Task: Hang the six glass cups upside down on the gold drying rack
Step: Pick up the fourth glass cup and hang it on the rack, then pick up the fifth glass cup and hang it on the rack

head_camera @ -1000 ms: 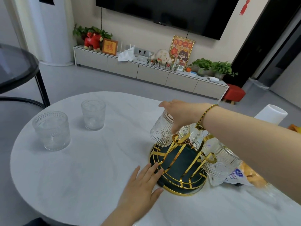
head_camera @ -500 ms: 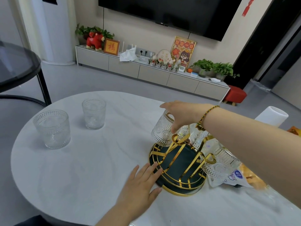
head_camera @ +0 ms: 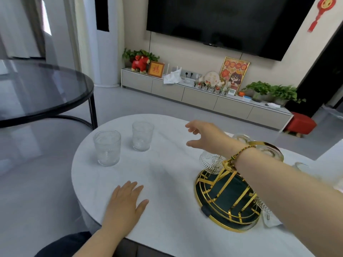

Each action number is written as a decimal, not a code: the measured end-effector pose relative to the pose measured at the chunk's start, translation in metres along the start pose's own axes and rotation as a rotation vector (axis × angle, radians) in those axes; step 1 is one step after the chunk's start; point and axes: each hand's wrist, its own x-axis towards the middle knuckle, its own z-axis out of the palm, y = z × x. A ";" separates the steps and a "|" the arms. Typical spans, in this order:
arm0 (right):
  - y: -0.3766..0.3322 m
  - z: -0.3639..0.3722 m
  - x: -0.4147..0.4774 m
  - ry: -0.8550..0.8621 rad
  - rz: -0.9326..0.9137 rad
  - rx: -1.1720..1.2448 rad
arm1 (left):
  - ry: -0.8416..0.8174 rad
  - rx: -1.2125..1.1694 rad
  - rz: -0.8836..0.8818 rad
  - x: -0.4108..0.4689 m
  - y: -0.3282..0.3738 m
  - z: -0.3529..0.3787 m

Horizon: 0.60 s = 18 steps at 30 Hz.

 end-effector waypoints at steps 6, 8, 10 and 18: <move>-0.020 0.092 0.033 -0.062 0.187 0.410 | -0.010 -0.011 -0.115 -0.002 -0.033 0.001; -0.020 0.123 0.045 -0.065 0.271 0.559 | 0.029 -0.030 -0.089 -0.001 -0.033 0.002; -0.021 0.149 0.060 -0.027 0.337 0.671 | 0.038 -0.007 -0.082 -0.002 -0.034 0.007; -0.025 0.198 0.123 0.169 0.423 0.787 | 0.039 0.078 -0.058 -0.002 -0.032 0.005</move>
